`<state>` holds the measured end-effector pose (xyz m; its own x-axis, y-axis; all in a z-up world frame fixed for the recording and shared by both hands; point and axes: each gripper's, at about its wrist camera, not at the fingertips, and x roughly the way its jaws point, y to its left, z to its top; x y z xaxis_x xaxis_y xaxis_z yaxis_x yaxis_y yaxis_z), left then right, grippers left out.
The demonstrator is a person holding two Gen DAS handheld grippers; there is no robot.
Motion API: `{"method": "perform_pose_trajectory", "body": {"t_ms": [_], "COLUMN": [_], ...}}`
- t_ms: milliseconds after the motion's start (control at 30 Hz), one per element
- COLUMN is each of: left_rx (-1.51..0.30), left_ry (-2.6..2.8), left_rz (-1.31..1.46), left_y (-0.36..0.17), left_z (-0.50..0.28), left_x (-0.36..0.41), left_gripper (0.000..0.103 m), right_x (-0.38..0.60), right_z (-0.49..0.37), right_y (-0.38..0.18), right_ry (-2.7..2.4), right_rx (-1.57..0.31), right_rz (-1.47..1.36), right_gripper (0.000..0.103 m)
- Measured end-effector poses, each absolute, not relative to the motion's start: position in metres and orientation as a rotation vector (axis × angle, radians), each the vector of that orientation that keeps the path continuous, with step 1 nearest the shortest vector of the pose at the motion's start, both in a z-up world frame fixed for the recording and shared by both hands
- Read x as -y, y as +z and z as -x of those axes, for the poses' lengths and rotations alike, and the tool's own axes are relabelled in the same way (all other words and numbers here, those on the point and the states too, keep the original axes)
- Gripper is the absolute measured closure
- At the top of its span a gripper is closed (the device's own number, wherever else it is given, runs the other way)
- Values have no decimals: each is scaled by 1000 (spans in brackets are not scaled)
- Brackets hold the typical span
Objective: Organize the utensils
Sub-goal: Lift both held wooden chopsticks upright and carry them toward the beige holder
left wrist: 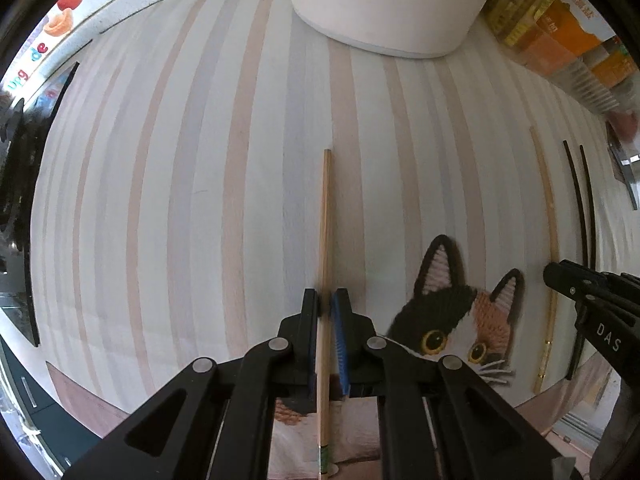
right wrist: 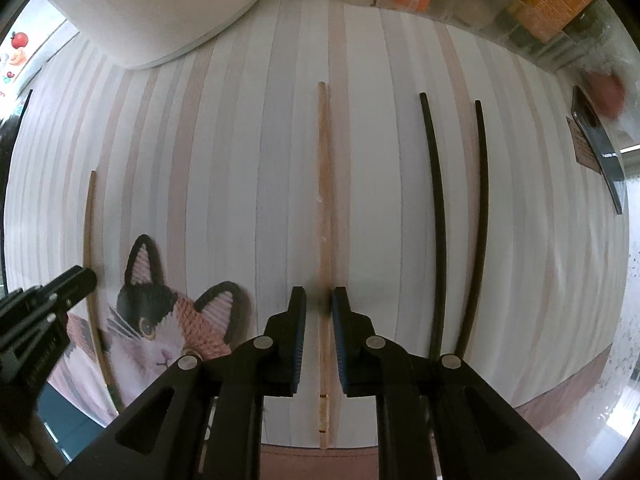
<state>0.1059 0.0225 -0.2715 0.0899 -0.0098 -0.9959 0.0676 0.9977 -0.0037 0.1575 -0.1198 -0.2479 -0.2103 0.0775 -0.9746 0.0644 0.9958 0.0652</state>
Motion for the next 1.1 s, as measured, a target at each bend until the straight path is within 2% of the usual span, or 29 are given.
{"method": "perform_pose_trajectory", "body": {"t_ms": [167, 300, 1100], "left_rx": [-1476, -1476, -1489], "left_ry": [-56, -52, -63], "left_rz": [-49, -41, -84], "left_y": [-273, -273, -263], "left_z": [-104, -100, -130], "left_x": [-18, -14, -1], "left_gripper": [98, 98, 99], "right_x": [105, 91, 73], "right_z": [-162, -142, -166], "right_y": [-254, -255, -252], "right_ry": [2, 12, 64], "right_rx": [-1781, -1791, -1867], "right_rz": [-80, -79, -17], "right_gripper": [89, 93, 92]}}
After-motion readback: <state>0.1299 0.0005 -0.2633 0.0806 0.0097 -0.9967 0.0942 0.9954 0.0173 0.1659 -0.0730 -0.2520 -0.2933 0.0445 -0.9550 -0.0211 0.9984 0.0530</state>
